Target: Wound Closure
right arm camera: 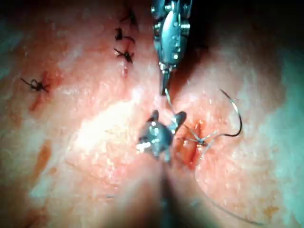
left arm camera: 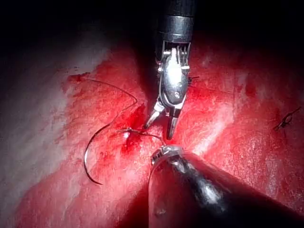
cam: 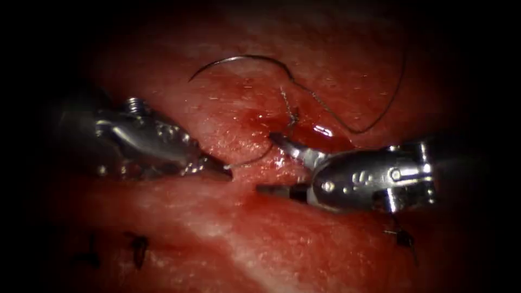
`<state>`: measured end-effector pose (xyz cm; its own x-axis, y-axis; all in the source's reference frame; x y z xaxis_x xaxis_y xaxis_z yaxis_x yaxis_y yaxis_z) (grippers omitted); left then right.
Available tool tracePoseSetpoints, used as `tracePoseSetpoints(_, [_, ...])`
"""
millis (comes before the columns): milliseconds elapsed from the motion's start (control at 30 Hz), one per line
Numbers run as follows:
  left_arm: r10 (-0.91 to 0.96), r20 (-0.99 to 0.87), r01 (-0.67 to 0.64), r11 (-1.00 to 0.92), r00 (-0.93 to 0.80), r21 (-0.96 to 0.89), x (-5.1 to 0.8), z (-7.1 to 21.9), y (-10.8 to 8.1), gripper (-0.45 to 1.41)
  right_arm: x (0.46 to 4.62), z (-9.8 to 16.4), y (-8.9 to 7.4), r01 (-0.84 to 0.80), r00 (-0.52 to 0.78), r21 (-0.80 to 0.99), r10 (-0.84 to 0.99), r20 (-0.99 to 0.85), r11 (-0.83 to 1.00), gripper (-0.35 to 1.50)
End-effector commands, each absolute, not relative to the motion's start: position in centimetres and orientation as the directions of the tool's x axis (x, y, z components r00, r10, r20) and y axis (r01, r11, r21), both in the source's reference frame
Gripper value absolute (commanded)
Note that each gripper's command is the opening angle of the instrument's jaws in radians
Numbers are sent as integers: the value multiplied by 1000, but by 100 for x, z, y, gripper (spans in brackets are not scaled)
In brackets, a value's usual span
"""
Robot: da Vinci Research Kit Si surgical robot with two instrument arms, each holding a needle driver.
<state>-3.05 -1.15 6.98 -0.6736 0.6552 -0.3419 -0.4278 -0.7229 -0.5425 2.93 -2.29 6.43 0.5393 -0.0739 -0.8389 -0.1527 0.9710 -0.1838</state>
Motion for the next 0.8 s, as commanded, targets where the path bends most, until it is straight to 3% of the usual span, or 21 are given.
tracePoseSetpoints(33, [655,-341,-425,-722,-675,-545,-309,701,-122,-45,300,645,-231,-148,541,-210,-99,-835,966,131])
tracePoseSetpoints(800, [651,-344,-427,-727,-677,-538,-314,694,-124,-45,340,686,-214,-224,520,-333,-177,-836,916,138])
